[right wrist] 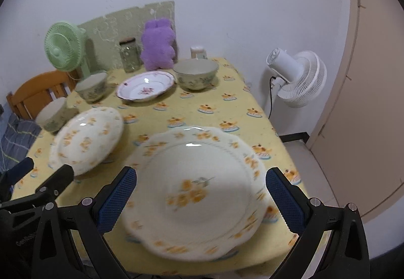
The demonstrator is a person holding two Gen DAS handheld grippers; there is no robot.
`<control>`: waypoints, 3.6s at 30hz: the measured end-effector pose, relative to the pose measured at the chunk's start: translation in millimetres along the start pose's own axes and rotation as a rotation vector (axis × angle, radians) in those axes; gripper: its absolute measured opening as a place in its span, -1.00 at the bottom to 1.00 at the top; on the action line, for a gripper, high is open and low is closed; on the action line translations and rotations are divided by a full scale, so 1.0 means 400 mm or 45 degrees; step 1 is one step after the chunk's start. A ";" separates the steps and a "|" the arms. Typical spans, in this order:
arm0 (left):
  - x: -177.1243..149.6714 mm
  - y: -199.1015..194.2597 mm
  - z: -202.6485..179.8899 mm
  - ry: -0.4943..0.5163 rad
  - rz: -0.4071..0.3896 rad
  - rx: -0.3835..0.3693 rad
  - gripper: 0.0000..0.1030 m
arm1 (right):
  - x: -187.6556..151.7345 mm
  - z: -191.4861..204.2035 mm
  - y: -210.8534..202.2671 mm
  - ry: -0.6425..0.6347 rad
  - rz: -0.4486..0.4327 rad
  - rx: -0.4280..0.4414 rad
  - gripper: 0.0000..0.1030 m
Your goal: Organize plates and bowls
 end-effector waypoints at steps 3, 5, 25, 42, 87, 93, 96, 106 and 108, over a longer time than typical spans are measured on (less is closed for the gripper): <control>-0.010 0.052 -0.045 -0.011 0.043 0.020 0.88 | 0.002 -0.048 0.052 -0.024 0.029 0.004 1.00; -0.024 0.084 -0.073 -0.014 0.080 0.038 0.84 | -0.005 -0.076 0.088 -0.027 0.060 0.027 0.94; -0.136 0.256 -0.179 -0.010 0.321 0.125 0.56 | -0.095 -0.136 0.297 -0.057 0.337 0.220 0.44; -0.098 0.292 -0.178 -0.034 0.394 0.154 0.49 | -0.039 -0.105 0.338 -0.082 0.396 0.250 0.25; 0.030 0.212 -0.009 -0.167 0.339 0.218 0.63 | 0.091 -0.003 0.248 -0.083 0.323 0.206 0.52; 0.059 0.218 0.092 -0.127 0.362 0.196 0.64 | 0.114 0.101 0.226 -0.080 0.304 0.176 0.52; 0.082 0.217 0.150 -0.103 0.359 0.173 0.64 | 0.127 0.170 0.219 -0.066 0.288 0.177 0.52; 0.161 0.258 0.313 -0.037 0.371 0.141 0.64 | 0.183 0.381 0.257 0.009 0.280 0.182 0.52; 0.181 0.270 0.335 -0.022 0.368 0.140 0.64 | 0.197 0.404 0.272 0.017 0.274 0.179 0.52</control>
Point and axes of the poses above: each gripper's, at about its wrist camera, not at the fingertips, and y roughly the way its jaws point, z to its left, x to its top, the point moved 4 cm from there along y, roughly the way its jaws point, and after that the axes turned 11 degrees about -y, right-handed, at the moved point
